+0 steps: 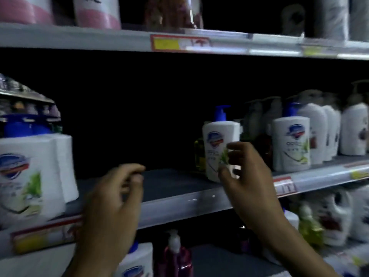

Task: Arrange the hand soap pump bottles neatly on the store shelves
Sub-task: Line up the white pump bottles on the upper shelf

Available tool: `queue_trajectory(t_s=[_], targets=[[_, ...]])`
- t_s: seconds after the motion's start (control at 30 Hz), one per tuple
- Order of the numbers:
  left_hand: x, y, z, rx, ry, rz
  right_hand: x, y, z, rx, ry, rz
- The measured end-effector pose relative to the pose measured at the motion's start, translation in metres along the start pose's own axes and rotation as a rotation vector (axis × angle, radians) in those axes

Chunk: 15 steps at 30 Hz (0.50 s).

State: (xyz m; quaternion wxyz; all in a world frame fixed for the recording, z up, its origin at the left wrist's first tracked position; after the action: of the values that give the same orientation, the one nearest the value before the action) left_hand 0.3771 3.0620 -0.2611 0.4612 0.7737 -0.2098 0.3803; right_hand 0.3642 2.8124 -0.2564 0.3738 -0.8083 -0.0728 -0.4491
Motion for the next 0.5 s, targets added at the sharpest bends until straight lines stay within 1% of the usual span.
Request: queue_trajectory(t_s=[0.03, 0.07, 0.1, 0.17, 0.27, 0.3, 0.37, 0.43, 0.5], targets=[[0.001, 0.01, 0.037, -0.041, -0.143, -0.045, 0.004, 0.015, -0.009, -0.04, 0.002, 0.043], [0.009, 0.006, 0.06, -0.029, -0.228, -0.083, 0.009, 0.027, -0.012, -0.078, -0.02, 0.075], [0.018, 0.005, 0.085, -0.029, -0.287, -0.104, 0.013, 0.036, -0.011, -0.099, -0.057, 0.1], [0.044, 0.008, 0.117, -0.04, -0.325, -0.155, 0.021, 0.046, -0.005, -0.077, -0.144, 0.145], [0.058, 0.012, 0.167, -0.148, -0.511, -0.243, 0.029, 0.053, 0.003, -0.065, -0.239, 0.199], [0.061, 0.011, 0.179, -0.23, -0.563, -0.269, 0.032, 0.055, 0.004, -0.063, -0.261, 0.208], [0.061, 0.012, 0.188, -0.359, -0.6, -0.32, 0.037, 0.055, 0.005, -0.06, -0.295, 0.21], [0.061, 0.008, 0.182, -0.334, -0.573, -0.312, 0.039, 0.054, 0.007, -0.059, -0.314, 0.207], [0.061, 0.006, 0.169, -0.225, -0.504, -0.265, 0.041, 0.05, 0.014, -0.037, -0.324, 0.197]])
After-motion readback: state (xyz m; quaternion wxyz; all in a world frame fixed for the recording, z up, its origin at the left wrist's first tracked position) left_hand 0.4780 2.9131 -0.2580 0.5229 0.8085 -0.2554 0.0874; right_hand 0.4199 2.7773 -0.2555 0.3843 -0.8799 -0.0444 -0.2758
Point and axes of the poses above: each hand's wrist, its own x-axis towards the middle knuckle, its own z-axis out of the palm, y = z × x, the point moved 7 cm from there along x, towards the middle knuckle, and after that the axes turned 4 degrees about -y, right-handed, at the moved point
